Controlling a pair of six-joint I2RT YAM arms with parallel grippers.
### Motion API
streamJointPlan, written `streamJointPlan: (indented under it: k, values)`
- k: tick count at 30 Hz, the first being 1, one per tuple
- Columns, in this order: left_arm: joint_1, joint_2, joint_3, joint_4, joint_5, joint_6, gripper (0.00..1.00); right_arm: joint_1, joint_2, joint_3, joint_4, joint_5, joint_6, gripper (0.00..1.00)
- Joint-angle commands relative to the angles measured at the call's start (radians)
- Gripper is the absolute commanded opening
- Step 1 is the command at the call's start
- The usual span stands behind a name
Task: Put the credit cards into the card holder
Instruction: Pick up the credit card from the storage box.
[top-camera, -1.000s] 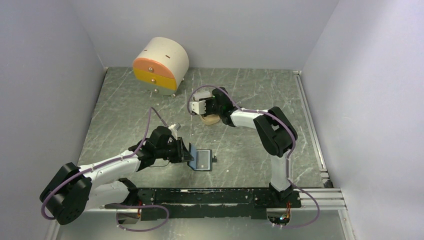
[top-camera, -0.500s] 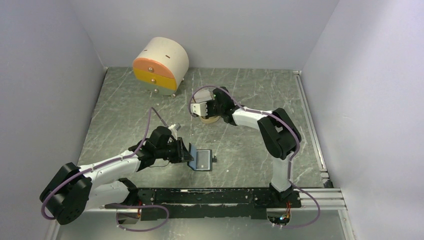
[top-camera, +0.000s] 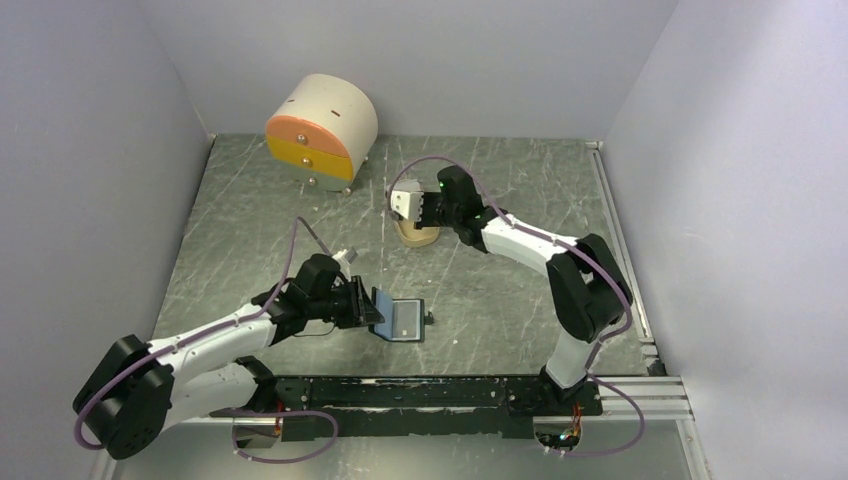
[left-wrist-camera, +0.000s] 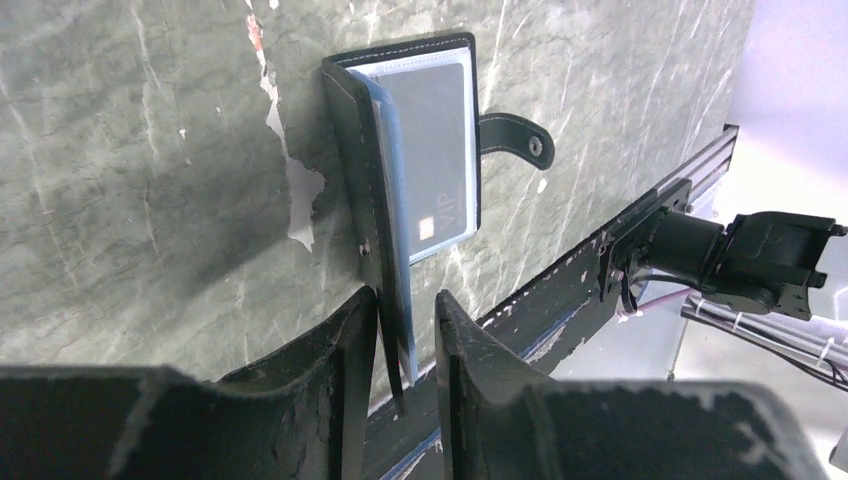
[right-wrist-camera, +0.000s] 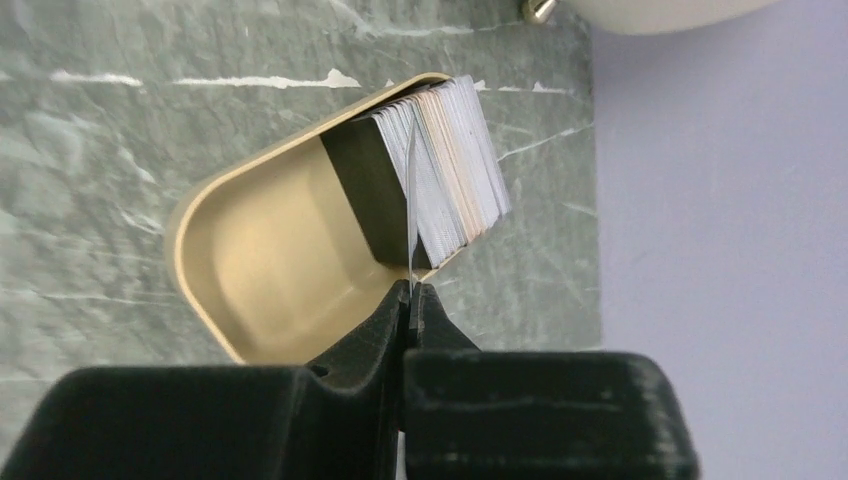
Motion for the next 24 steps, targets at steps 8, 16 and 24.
streamJointPlan:
  k: [8, 16, 24]
  values:
    - [0.020, -0.054, 0.018, -0.048, -0.043, 0.006, 0.23, 0.015, -0.078, 0.130, -0.150, 0.089, 0.728, 0.00]
    - [0.023, -0.037, -0.016, -0.017, -0.069, -0.022, 0.09, 0.026, -0.214, 0.026, -0.146, -0.039, 1.195, 0.00]
    - [0.070, -0.038, -0.119, 0.196, 0.002, -0.148, 0.09, 0.079, -0.386, -0.196, -0.055, -0.080, 1.601, 0.00]
